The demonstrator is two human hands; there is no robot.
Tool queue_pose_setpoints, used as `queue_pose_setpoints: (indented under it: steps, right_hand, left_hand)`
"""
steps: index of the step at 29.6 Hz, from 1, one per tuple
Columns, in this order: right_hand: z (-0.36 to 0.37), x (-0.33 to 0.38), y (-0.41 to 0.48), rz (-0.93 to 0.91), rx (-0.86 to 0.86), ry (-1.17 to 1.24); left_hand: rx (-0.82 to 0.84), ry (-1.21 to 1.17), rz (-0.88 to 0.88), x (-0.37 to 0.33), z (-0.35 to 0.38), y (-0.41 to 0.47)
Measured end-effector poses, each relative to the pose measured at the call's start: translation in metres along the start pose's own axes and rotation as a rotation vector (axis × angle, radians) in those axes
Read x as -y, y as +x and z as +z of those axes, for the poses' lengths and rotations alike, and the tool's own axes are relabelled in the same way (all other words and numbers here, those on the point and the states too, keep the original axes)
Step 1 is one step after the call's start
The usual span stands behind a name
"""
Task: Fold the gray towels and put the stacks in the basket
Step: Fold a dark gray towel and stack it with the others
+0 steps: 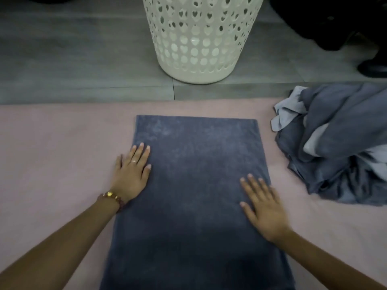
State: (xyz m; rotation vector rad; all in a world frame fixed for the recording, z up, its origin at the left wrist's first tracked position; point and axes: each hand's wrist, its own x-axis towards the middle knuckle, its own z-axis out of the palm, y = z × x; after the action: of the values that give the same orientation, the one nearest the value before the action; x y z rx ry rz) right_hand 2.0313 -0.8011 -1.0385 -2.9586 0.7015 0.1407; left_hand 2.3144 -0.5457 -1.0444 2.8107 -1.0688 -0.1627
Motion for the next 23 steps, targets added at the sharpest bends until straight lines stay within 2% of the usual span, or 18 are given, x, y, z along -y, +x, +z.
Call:
queue_pose_setpoints:
  steps: [2, 4, 5, 7, 9, 14, 19, 23]
  right_hand:
    - [-0.004, -0.015, -0.020, 0.167, 0.025, 0.032]
    - [-0.009, -0.014, -0.035, 0.196, 0.052, 0.061]
    - [-0.013, -0.008, -0.046, 0.143, 0.055, 0.061]
    - [-0.012, 0.000, -0.073, -0.096, 0.082, -0.007]
    - [-0.002, -0.004, -0.103, -0.324, 0.114, -0.059]
    - [0.001, -0.026, -0.134, -0.295, 0.148, -0.059]
    - [-0.004, -0.041, -0.145, -0.633, 0.158, -0.133]
    - [-0.012, -0.051, -0.141, -0.665, 0.135, 0.007]
  left_hand:
    - [0.075, 0.023, -0.063, -0.010, -0.005, -0.003]
    - [0.051, 0.056, -0.002, -0.027, -0.007, -0.021]
    - [0.015, 0.071, 0.106, -0.035, -0.006, -0.038]
    - [0.007, 0.129, 0.406, -0.046, 0.004, -0.088]
    - [0.082, 0.185, 0.624, -0.048, 0.017, -0.139]
    - [0.159, 0.236, 0.651, -0.013, 0.011, -0.181]
    - [0.221, 0.296, 0.954, 0.009, -0.005, -0.191]
    - [0.257, 0.194, 0.950, 0.020, -0.019, -0.190]
